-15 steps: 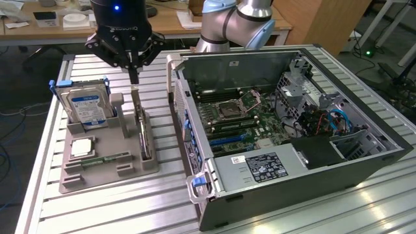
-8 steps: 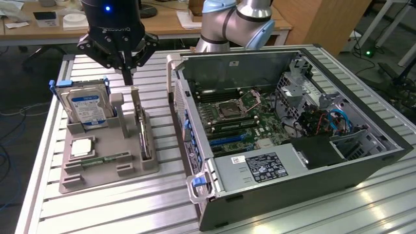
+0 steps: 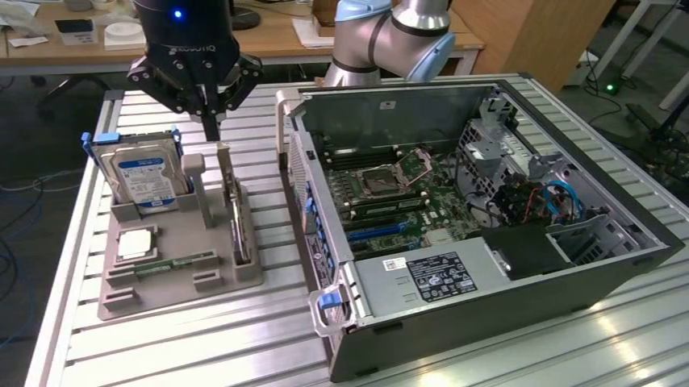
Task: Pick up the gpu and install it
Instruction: 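Pick up the gpu and move the gpu toward the slot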
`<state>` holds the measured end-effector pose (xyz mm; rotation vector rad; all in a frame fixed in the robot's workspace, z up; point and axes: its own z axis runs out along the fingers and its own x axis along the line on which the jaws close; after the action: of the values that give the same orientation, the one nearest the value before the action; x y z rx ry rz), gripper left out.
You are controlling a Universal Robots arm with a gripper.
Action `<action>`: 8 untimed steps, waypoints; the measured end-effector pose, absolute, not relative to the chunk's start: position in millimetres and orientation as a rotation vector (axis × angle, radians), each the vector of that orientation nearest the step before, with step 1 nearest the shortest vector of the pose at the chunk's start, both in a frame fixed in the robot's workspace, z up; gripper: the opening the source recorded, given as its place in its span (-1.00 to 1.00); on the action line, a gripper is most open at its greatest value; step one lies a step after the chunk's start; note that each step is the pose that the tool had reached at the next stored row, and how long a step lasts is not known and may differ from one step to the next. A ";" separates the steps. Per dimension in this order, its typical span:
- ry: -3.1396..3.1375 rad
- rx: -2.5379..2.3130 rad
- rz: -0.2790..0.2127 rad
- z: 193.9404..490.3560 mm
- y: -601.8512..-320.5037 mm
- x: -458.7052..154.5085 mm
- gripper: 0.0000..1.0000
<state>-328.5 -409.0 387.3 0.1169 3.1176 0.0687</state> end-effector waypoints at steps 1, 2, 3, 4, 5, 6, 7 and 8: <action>3.118 0.117 0.069 387.4 -409.0 -328.5 -0.80; 3.118 0.117 0.069 387.4 -409.0 -328.5 -0.80; 3.118 0.117 0.069 387.4 -409.0 -328.5 -0.80; 3.118 0.117 0.069 387.4 -409.0 -328.5 -0.80; 3.118 0.117 0.069 387.4 -409.0 -328.5 -0.80; 3.118 0.117 0.069 387.4 -409.0 -328.5 -0.80; 3.118 0.117 0.069 387.4 -409.0 -328.5 -0.80; 3.118 0.117 0.069 387.4 -409.0 -328.5 -0.77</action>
<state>-328.5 -409.0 387.4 0.1169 3.1176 0.0686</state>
